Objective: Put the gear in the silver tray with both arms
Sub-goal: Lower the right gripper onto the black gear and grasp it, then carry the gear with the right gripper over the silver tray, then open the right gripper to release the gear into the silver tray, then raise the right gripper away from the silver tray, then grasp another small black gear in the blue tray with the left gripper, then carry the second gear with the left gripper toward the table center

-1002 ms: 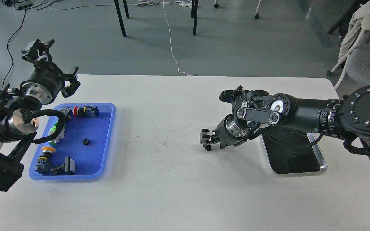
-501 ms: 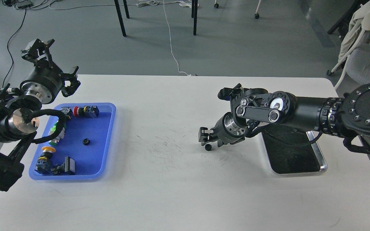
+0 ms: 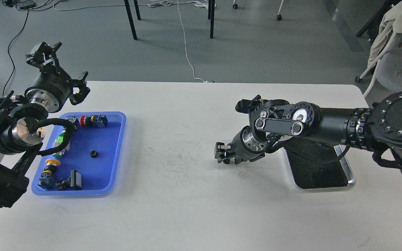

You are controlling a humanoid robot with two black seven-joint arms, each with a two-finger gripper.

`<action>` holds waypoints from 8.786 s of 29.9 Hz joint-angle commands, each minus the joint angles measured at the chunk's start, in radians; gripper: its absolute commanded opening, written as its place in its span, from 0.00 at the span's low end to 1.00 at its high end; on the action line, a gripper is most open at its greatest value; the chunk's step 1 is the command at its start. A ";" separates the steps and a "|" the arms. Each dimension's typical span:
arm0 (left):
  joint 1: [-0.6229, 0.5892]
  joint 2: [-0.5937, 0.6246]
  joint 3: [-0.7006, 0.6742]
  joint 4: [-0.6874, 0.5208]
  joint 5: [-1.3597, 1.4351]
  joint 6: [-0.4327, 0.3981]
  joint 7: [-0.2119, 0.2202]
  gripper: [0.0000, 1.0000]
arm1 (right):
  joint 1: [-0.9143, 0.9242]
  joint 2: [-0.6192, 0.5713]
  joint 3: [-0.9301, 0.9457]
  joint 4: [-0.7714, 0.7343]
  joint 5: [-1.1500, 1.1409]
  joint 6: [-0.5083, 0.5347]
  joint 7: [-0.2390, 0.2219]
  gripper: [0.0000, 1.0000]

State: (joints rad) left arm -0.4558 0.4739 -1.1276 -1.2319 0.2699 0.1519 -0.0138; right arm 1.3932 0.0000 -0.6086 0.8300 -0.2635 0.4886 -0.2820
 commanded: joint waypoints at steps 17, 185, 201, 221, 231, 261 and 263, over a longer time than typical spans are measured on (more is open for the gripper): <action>-0.003 -0.006 0.000 0.000 0.000 0.000 0.000 0.98 | -0.002 0.000 -0.003 -0.019 0.003 0.000 -0.028 0.02; 0.094 0.255 0.658 0.124 1.654 0.009 -0.195 0.86 | -1.030 -0.549 1.682 0.176 0.415 0.000 0.164 0.97; 0.069 0.252 0.660 0.226 1.652 0.011 -0.230 0.74 | -1.030 -0.548 1.682 0.176 0.415 0.000 0.164 0.97; 0.068 0.235 0.689 0.266 1.649 0.006 -0.235 0.20 | -1.036 -0.548 1.681 0.181 0.415 0.000 0.164 0.97; 0.020 0.247 0.686 0.241 1.635 -0.003 -0.235 0.09 | -1.034 -0.554 1.681 0.184 0.415 0.000 0.164 0.97; -0.196 -0.469 0.795 0.182 1.643 -0.052 -0.083 0.09 | -1.034 -0.580 1.713 0.167 0.414 0.000 0.165 0.97; -0.204 -0.474 0.799 0.267 1.660 -0.052 -0.087 0.09 | -1.033 -0.581 1.718 0.167 0.414 0.000 0.168 0.97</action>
State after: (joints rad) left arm -0.6489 0.0583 -0.3429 -1.0810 1.9099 0.0963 -0.0984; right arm 0.3590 -0.5815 1.1043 0.9959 0.1500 0.4887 -0.1165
